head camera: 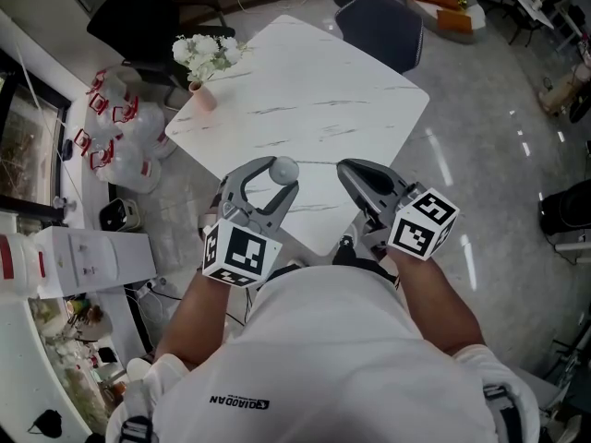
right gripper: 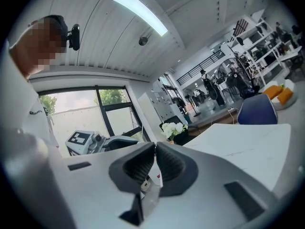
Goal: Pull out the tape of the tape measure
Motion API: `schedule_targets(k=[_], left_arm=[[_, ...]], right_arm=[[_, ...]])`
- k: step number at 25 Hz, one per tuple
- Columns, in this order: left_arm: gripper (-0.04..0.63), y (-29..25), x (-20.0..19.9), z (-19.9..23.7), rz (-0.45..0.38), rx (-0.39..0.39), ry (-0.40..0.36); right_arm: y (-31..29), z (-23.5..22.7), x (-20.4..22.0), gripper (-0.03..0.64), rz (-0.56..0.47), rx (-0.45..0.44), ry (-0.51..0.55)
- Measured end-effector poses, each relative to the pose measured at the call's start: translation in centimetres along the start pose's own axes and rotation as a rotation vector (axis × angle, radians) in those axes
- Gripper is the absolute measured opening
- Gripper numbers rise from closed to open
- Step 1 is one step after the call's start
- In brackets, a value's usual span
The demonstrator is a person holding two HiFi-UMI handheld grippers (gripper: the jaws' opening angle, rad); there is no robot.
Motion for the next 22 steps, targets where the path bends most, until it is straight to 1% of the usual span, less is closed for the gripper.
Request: schedule_targets(k=[9, 16, 18, 22], left_arm=[[0.221, 0.6, -1.0, 0.5, -0.033, -0.019, -0.019], [0.221, 1.1, -2.1, 0.5, -0.06, -0.02, -0.036], [0.221, 1.2, -2.1, 0.6, -0.054, -0.033, -0.038], [0.221, 2.1, -1.4, 2.0, -0.036, -0.085, -0.004]], right_arm=[[0.4, 0.9, -1.6, 0.017, -0.032, 0.004, 0.098], [1.0, 1.2, -2.5, 0.017, -0.062, 0.018, 0.129], [1.3, 1.2, -2.7, 0.015, -0.077, 0.033, 0.141], [2.5, 0.6, -3.4, 0.015, -0.11, 0.073, 0.141]])
Point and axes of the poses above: the fingertips, and each gripper's own axes: y backward along the fingers, z to its left, x out of its underside, the point moved 9 cm from there along y, backward along the fingers, and after that the axes turned 4 degrees about -z, right-handed, at the moved point
